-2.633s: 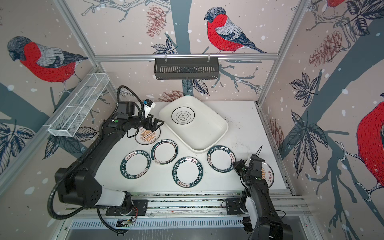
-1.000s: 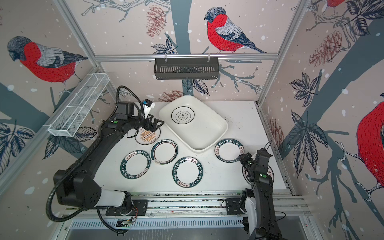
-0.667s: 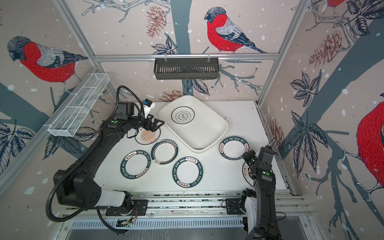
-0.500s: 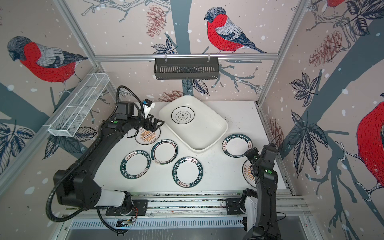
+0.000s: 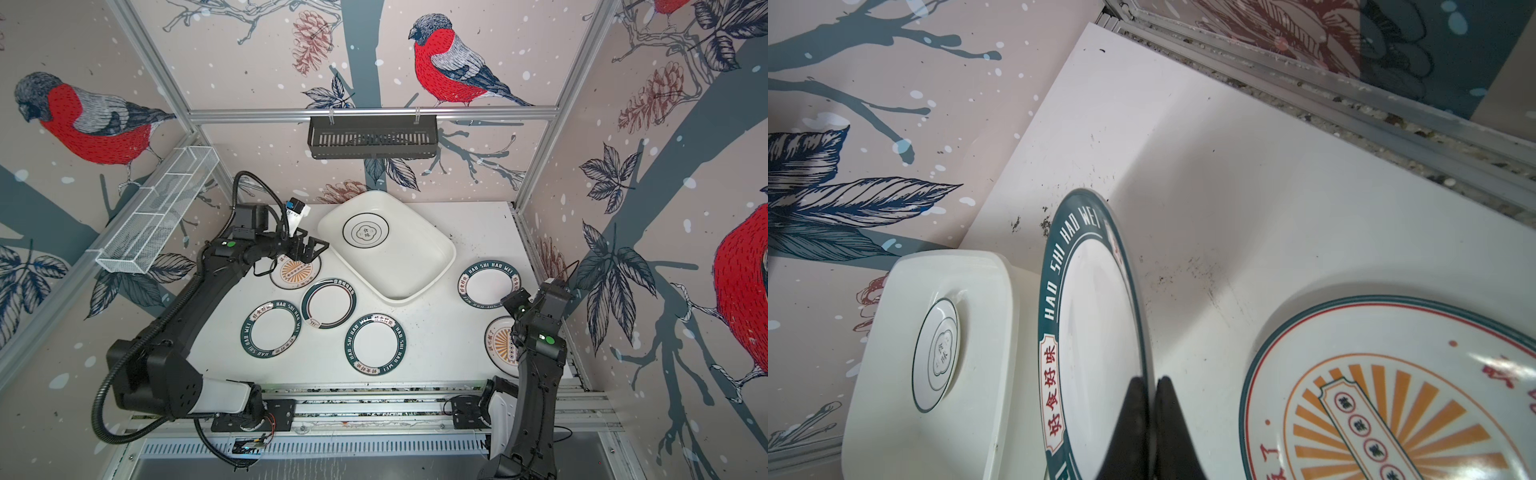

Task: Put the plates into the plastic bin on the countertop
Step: 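Lift the HAO SHI HAO WEI plate upright with the right gripper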

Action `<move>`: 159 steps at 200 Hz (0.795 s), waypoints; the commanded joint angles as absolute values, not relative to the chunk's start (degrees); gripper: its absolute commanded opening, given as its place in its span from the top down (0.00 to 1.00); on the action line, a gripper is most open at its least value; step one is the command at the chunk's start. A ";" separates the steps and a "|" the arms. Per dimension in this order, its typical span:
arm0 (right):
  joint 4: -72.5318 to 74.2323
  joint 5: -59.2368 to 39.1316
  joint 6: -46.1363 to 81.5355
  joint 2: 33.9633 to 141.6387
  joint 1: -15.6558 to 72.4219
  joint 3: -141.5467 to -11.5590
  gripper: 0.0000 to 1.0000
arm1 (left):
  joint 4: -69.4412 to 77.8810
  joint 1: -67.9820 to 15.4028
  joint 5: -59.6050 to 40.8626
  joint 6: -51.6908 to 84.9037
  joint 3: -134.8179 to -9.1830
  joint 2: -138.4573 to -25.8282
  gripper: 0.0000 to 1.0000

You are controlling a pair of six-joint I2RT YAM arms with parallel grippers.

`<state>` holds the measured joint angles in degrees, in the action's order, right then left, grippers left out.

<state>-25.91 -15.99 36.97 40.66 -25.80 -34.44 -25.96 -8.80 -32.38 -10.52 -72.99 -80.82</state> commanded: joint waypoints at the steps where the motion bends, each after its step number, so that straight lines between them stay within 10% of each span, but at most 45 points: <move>1: -24.76 -16.85 36.34 41.14 -25.84 -36.88 0.99 | -25.23 -8.88 -33.00 -10.72 -73.59 -80.86 0.02; 79: -21.88 -20.07 38.65 46.41 -22.15 -44.16 0.99 | -25.22 -8.81 -32.81 -9.67 -74.17 -81.73 0.03; 159: -10.75 -8.91 46.11 60.03 1.69 -52.68 0.99 | -26.10 -8.88 -31.40 -9.93 -74.87 -81.71 0.02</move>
<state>-18.98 -13.52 42.48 56.25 -3.31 -50.30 -25.98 -8.82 -31.46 -9.02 -74.08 -81.82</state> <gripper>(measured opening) 0.078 0.976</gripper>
